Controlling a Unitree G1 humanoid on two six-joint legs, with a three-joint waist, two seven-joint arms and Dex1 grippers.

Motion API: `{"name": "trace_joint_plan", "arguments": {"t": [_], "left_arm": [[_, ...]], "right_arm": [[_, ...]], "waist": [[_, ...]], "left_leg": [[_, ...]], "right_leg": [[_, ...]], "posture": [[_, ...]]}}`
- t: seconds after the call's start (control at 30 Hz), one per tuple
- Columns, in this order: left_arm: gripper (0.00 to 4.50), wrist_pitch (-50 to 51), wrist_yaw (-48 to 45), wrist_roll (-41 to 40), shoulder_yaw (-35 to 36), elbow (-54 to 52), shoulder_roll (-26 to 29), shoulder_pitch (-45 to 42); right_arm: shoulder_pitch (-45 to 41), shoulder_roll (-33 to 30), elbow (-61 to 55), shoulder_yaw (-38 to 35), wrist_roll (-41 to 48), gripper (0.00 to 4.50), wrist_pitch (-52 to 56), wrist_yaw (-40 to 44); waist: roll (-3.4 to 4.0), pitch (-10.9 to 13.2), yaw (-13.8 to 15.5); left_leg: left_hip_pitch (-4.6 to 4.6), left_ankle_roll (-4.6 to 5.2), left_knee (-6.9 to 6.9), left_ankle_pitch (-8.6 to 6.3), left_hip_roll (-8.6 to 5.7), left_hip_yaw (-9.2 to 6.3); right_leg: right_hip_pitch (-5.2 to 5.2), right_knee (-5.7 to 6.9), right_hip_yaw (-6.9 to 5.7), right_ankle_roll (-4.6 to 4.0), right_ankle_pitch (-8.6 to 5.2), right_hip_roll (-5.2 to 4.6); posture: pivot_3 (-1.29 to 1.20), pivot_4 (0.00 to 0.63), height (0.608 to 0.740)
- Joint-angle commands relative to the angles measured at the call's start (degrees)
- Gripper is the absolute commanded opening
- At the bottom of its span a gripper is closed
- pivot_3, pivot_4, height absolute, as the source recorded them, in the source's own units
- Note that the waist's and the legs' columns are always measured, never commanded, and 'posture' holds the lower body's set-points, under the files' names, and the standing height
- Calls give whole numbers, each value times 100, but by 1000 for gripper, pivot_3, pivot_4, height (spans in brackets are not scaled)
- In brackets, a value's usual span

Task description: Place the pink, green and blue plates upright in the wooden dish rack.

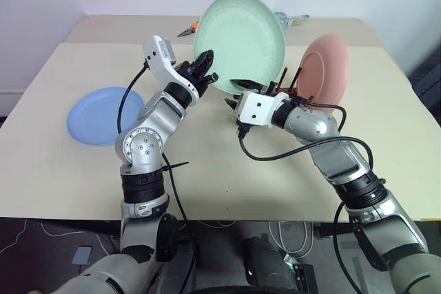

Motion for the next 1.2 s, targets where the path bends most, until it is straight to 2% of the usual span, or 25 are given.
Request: {"name": "trace_joint_plan", "arguments": {"t": [0.03, 0.13, 0.17, 0.2, 0.33, 0.4, 0.47, 0.57, 0.63, 0.67, 0.77, 0.8, 0.9, 1.2], "left_arm": [[0, 13, -86, -324, 21, -362, 29, -47], [0, 79, -221, -493, 19, -401, 58, 20], [852, 79, -211, -512, 15, -404, 59, 20], [1134, -10, -161, -534, 63, -378, 27, -30], [3176, -818, 176, -469, 595, 10, -14, -512], [3176, -1171, 168, -307, 788, 281, 199, -739], [3176, -1510, -103, 387, 537, 535, 718, -775], [3176, -1933, -974, 1683, -490, 978, 1775, -445], [3176, -2238, -1487, 2197, -993, 1175, 2173, -214], [3176, -2352, -1808, 2265, -1136, 1240, 2279, -74], [3176, -2492, -2863, 2137, -1440, 1174, 2398, 383], [3176, -2584, -3156, 2241, -1631, 1117, 2471, 522], [3176, -2674, -3707, 2412, -2025, 970, 2537, 798], [3176, -2494, -4461, 2382, -2530, 168, 2422, 1300]], "right_arm": [[-67, -90, 207, -138, -412, 91, -193, -217], [-21, -43, 212, -267, -531, 35, -255, -363], [-11, -45, 193, -282, -585, 0, -282, -388], [2, -70, 180, -279, -668, 0, -300, -417], [146, -215, 143, -361, -838, 0, -398, -495], [256, -251, 42, -600, -708, 0, -397, -529], [368, -164, -179, -1095, -139, 0, -233, -446], [564, 146, -867, -1964, 1615, 0, 322, 96], [645, 307, -1337, -2327, 2598, 0, 1025, 374], [675, 379, -1601, -2516, 3183, 0, 1455, 469], [504, 807, -2053, -3308, 5075, 0, 2836, 21], [506, 812, -2141, -3408, 5399, 0, 3106, 14], [556, 765, -2238, -3500, 5928, 0, 3587, -98], [360, 945, -1541, -3756, 6142, 0, 3570, -642]], "waist": [[0, 0, 2], [0, 0, 2], [0, 0, 2], [0, 0, 3], [-2, 1, 35], [-2, 1, 16], [0, 0, -27], [3, 0, -37], [5, -1, -27], [4, -1, -16], [4, 0, 13], [4, 0, 14], [6, 1, 0], [9, 1, -19]], "left_leg": [[0, 0, 0, 0, 0, 0], [0, -1, -1, 0, 0, 0], [0, -1, -1, 0, 0, 0], [0, -1, 0, 0, 0, 0], [-2, -2, 4, 1, -1, 0], [-2, -3, 3, 2, -1, 0], [2, -4, -3, 3, 0, 3], [6, -3, -13, 3, 1, 5], [6, -2, -14, 3, 2, 5], [6, -2, -12, 2, 2, 5], [4, 0, -7, 1, 2, 1], [2, 0, -5, 1, 3, 1], [3, 2, -6, 2, 3, 2], [3, 5, -8, 3, 6, 5]], "right_leg": [[0, -1, 0, 0, 0, 0], [0, 0, 0, 0, 0, 0], [1, -1, 0, 0, 0, 0], [1, -1, 0, 0, 0, 0], [5, -3, -1, 0, 0, -1], [3, -4, 0, -2, 1, 0], [1, -3, 2, -2, 1, 1], [-1, 1, 6, -2, 1, 6], [1, 2, 6, -2, 1, 6], [3, 1, 5, -2, 1, 5], [8, 1, 2, -2, 1, 2], [7, 3, 2, -4, 2, 0], [5, 3, 3, -7, 3, 0], [-1, 7, 4, -8, 4, 2]], "posture": [[0, 150, 740], [0, 150, 740], [0, 150, 740], [0, 150, 740], [0, 150, 740], [0, 150, 740], [0, 150, 740], [0, 150, 740], [0, 150, 740], [0, 150, 740], [0, 150, 740], [0, 150, 740], [0, 150, 740], [0, 150, 740]]}}
